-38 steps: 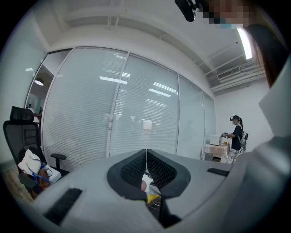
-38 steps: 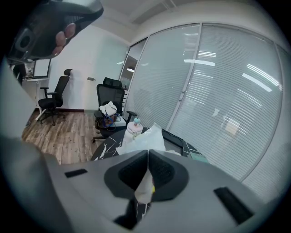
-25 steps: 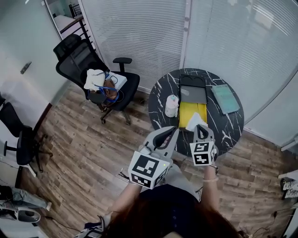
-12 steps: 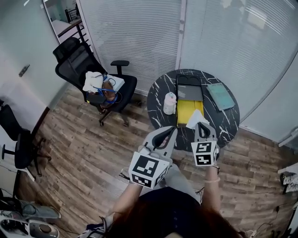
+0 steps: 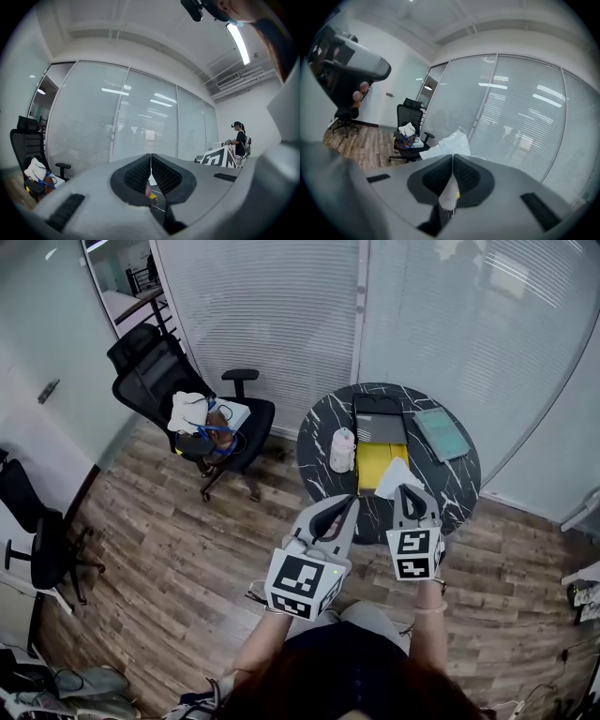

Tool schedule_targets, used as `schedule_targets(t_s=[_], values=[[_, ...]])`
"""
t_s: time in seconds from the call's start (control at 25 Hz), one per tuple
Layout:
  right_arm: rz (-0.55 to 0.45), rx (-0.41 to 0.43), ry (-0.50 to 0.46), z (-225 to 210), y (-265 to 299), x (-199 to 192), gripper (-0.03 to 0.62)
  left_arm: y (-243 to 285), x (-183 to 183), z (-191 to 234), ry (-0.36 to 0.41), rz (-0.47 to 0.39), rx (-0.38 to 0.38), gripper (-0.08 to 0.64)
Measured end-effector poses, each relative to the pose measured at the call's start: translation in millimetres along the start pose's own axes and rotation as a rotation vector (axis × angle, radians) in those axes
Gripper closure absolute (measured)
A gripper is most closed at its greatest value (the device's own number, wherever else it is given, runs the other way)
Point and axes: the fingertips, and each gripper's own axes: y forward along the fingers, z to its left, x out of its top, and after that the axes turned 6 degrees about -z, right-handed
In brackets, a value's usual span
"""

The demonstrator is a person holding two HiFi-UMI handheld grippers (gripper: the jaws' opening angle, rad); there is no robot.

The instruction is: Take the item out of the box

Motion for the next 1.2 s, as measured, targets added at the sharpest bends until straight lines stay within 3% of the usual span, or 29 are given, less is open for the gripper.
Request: schedule_targets(t_s=[0.48, 1.2], values=[[-0.091, -0.009, 0.011, 1, -22, 27, 0.565, 0, 3, -7, 0.017, -0.008, 0.003, 0.534], [-0.184, 0.014, -0.003, -3, -97, 50, 0.565, -25, 3, -61, 0.024, 0.013, 0.020, 0.534]])
